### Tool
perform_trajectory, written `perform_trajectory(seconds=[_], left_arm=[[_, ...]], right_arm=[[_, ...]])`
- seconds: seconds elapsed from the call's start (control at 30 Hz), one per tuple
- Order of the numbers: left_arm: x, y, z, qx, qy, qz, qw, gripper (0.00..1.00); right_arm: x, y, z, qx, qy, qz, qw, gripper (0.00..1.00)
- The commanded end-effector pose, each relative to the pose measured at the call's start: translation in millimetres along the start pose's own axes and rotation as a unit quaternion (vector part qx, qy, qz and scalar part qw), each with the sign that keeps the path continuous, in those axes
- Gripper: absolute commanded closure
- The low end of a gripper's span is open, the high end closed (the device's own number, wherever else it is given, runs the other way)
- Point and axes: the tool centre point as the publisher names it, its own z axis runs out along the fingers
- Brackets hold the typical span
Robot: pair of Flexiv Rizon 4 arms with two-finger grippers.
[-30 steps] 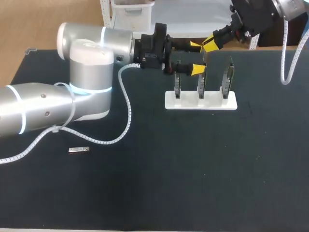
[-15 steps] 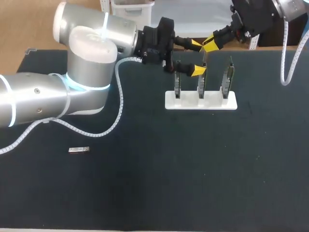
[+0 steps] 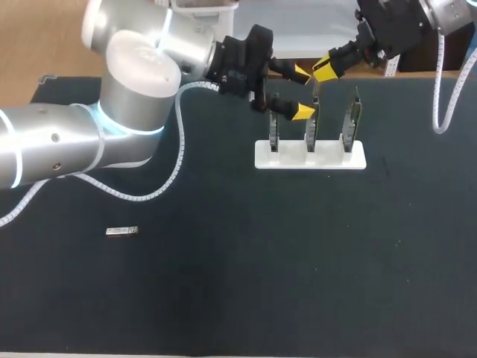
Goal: Pick up the optical module with the left hand, and insert it into the network port with the right hand.
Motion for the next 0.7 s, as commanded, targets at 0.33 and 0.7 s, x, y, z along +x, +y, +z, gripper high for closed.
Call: perform_trajectory(seconds=[0.33, 0.7], left_arm=[[5.0, 3.1, 1.5, 0.014, 0.029, -0.014, 0.999, 0.0], [8.9, 3.9, 2.1, 0.024, 0.042, -0.02, 0.999, 0.0]], right_arm=[[0.7, 3.4, -1.1, 0.004, -0.003, -0.001, 1.0, 1.0], [0.9, 3.6, -1.2, 0.005, -0.003, -0.001, 1.0, 1.0]])
